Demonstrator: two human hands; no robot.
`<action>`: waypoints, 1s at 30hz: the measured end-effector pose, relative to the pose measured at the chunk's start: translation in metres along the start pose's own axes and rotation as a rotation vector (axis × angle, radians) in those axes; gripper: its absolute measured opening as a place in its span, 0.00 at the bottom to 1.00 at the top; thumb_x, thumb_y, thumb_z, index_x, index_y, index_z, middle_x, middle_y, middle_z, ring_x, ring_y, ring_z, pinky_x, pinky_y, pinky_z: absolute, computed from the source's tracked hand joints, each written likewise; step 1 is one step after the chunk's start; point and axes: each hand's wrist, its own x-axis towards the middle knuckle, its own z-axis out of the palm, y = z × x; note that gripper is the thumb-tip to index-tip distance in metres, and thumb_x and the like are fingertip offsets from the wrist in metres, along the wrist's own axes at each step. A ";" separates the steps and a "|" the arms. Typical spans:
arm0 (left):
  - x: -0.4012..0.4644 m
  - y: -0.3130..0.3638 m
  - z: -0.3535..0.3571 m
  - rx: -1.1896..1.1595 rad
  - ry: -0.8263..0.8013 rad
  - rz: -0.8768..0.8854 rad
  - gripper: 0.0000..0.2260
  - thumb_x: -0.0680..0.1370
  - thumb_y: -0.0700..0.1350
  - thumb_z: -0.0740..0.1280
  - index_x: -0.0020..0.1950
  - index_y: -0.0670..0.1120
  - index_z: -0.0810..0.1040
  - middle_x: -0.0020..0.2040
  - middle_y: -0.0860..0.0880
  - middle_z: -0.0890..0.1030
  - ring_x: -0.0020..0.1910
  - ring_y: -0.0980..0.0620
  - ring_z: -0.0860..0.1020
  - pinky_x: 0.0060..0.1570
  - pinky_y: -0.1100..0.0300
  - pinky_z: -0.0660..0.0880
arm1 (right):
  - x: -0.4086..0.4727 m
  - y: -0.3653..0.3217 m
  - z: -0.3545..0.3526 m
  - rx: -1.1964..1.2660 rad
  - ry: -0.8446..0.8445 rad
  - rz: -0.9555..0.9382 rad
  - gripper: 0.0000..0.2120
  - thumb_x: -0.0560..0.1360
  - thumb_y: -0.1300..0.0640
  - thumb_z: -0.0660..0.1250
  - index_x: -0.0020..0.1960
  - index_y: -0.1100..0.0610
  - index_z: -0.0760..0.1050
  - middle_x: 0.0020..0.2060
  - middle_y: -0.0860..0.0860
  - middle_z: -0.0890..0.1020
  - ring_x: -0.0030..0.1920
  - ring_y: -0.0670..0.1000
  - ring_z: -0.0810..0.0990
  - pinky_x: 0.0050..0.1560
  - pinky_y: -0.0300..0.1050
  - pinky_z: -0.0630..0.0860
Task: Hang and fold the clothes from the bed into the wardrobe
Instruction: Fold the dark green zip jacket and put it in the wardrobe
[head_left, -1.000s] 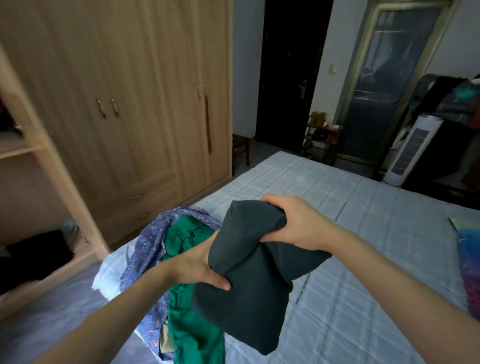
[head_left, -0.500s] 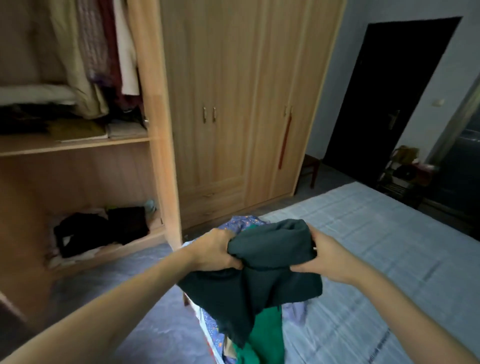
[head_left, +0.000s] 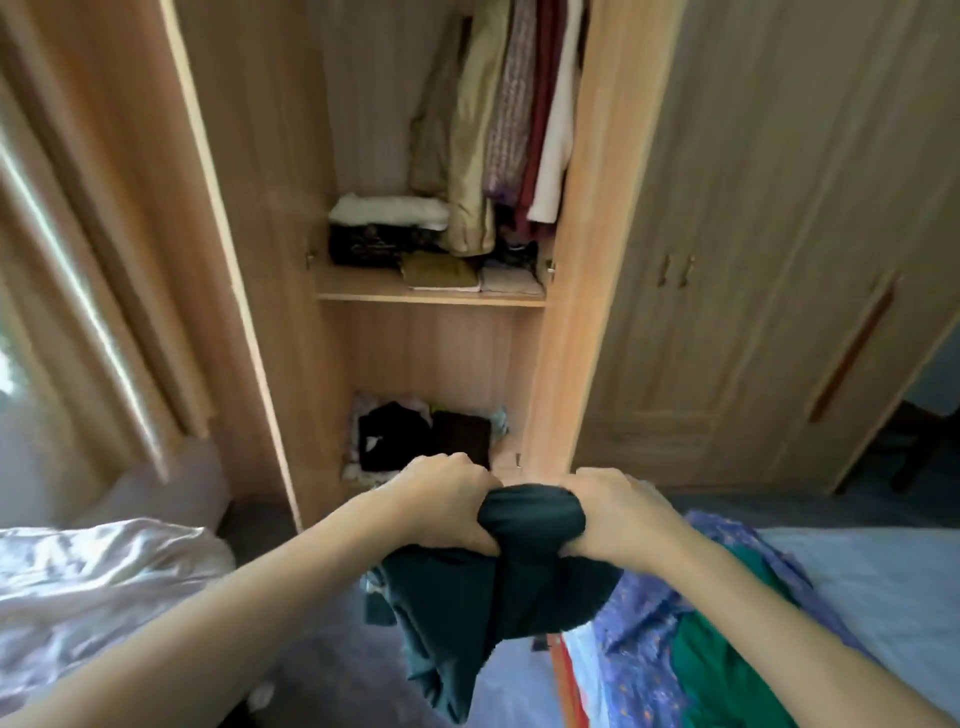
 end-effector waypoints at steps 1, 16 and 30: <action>-0.007 -0.018 -0.002 -0.052 0.013 -0.065 0.26 0.66 0.67 0.71 0.59 0.55 0.76 0.50 0.52 0.80 0.52 0.47 0.78 0.47 0.52 0.77 | 0.018 -0.010 -0.004 0.016 0.002 -0.021 0.30 0.62 0.41 0.72 0.61 0.38 0.66 0.51 0.45 0.80 0.52 0.53 0.80 0.40 0.46 0.71; 0.052 -0.224 -0.011 0.240 0.003 -0.318 0.26 0.69 0.60 0.70 0.63 0.52 0.71 0.55 0.50 0.79 0.59 0.47 0.74 0.57 0.53 0.64 | 0.269 -0.049 -0.019 -0.063 -0.175 -0.227 0.17 0.61 0.40 0.72 0.38 0.51 0.73 0.36 0.46 0.78 0.38 0.51 0.78 0.34 0.45 0.74; 0.214 -0.405 -0.083 0.057 -0.004 -0.266 0.14 0.80 0.53 0.64 0.64 0.54 0.66 0.56 0.50 0.79 0.53 0.46 0.77 0.49 0.52 0.72 | 0.530 0.013 -0.060 0.019 -0.174 -0.376 0.13 0.66 0.44 0.71 0.42 0.49 0.71 0.42 0.46 0.74 0.45 0.52 0.76 0.45 0.52 0.77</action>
